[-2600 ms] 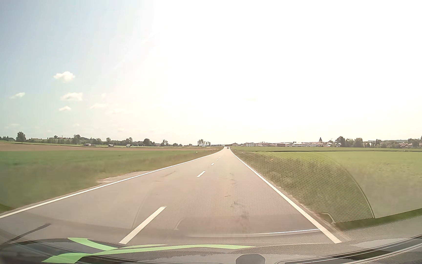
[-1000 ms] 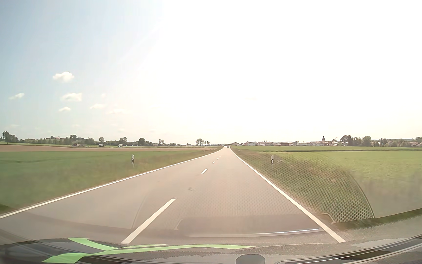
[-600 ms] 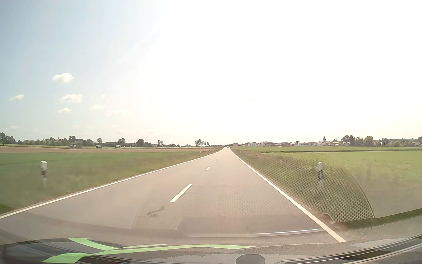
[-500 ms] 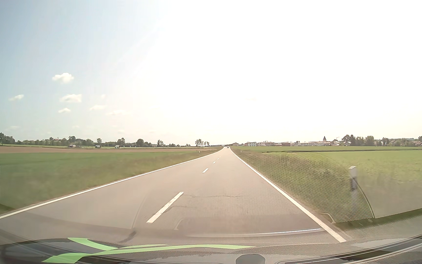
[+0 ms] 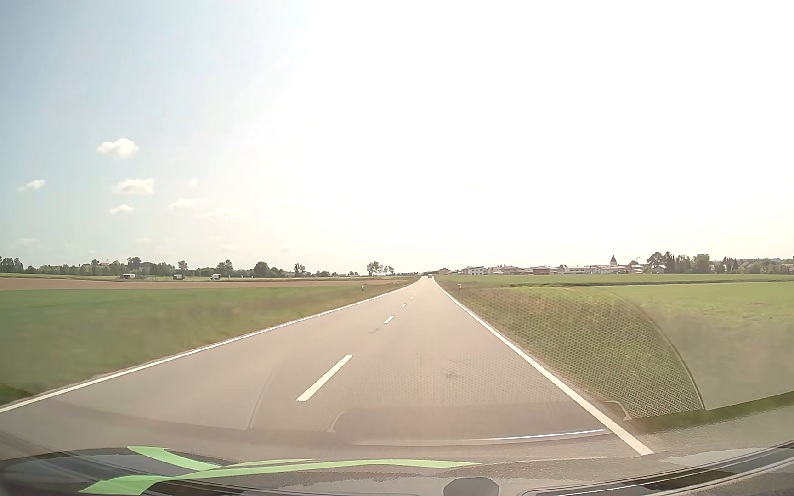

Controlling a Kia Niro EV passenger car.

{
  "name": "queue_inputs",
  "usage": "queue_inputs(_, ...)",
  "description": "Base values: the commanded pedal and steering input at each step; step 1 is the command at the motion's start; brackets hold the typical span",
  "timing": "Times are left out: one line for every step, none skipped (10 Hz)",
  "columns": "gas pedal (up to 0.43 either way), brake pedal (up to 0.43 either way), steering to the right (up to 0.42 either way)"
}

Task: Follow the waypoints while adhering to traffic rules and regulations

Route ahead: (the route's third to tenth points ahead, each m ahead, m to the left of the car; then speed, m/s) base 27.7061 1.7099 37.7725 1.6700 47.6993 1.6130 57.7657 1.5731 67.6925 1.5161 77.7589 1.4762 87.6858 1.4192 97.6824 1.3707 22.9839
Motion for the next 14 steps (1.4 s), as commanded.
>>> queue_inputs(0.130,0.000,-0.003)
queue_inputs(0.130,0.000,-0.003)
queue_inputs(0.130,0.000,-0.003)
queue_inputs(0.138,0.000,-0.003)
queue_inputs(0.138,0.000,-0.003)
queue_inputs(0.150,0.000,-0.003)
queue_inputs(0.157,0.000,-0.003)
queue_inputs(0.177,0.000,-0.003)
queue_inputs(0.189,0.000,-0.003)
queue_inputs(0.189,0.000,-0.002)
queue_inputs(0.197,0.000,-0.001)
queue_inputs(0.197,0.000,0.000)
queue_inputs(0.197,0.000,0.000)
queue_inputs(0.197,0.000,0.000)
